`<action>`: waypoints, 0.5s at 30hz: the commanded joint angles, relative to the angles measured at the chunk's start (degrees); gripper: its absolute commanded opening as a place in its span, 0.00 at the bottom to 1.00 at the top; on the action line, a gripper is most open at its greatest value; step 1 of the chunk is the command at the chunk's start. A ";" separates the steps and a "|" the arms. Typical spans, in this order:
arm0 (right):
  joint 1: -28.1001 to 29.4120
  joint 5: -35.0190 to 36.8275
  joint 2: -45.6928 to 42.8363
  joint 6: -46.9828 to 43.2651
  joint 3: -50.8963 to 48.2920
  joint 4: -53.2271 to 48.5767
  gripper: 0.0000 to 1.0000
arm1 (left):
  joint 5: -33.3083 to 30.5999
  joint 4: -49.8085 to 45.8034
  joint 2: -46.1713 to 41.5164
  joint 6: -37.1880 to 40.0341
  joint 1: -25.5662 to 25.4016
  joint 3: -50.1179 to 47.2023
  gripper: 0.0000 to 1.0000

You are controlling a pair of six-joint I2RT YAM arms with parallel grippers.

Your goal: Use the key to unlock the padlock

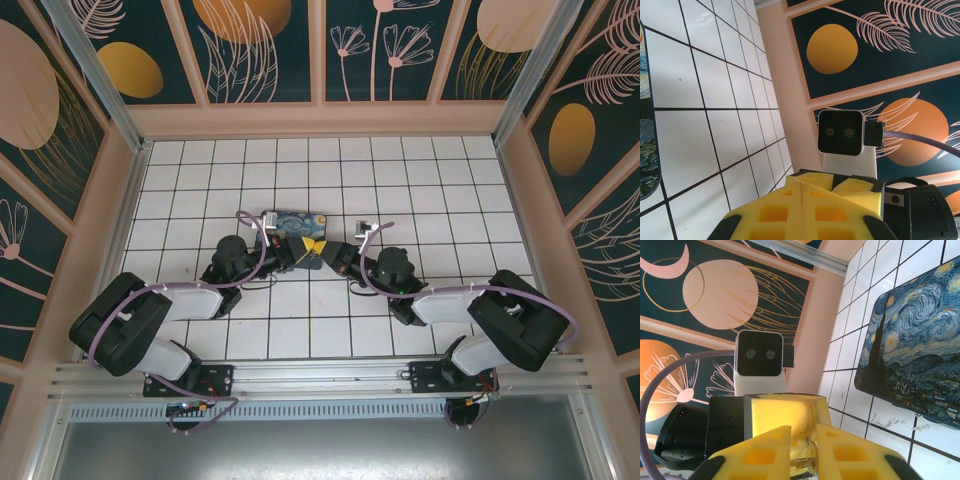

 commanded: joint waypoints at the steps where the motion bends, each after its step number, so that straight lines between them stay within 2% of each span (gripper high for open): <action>1: 0.64 -0.38 0.81 -0.18 -0.18 3.46 0.26 | 0.24 2.25 -0.03 0.12 0.14 -0.02 0.00; 4: 0.64 -0.15 1.06 -0.11 -0.34 3.81 0.37 | 0.07 2.30 -0.17 0.22 0.14 -0.05 0.00; 7: 0.29 0.39 0.66 0.11 -0.24 3.86 0.40 | 0.17 2.35 -0.19 0.16 0.14 -0.07 0.00; 11: -0.07 0.02 0.62 -0.45 1.45 1.65 0.37 | 0.25 2.22 -0.36 0.26 0.13 -0.14 0.00; 15: -0.07 -0.38 1.47 -0.38 2.10 1.23 0.29 | 0.07 2.23 -0.76 0.22 0.12 -0.66 0.00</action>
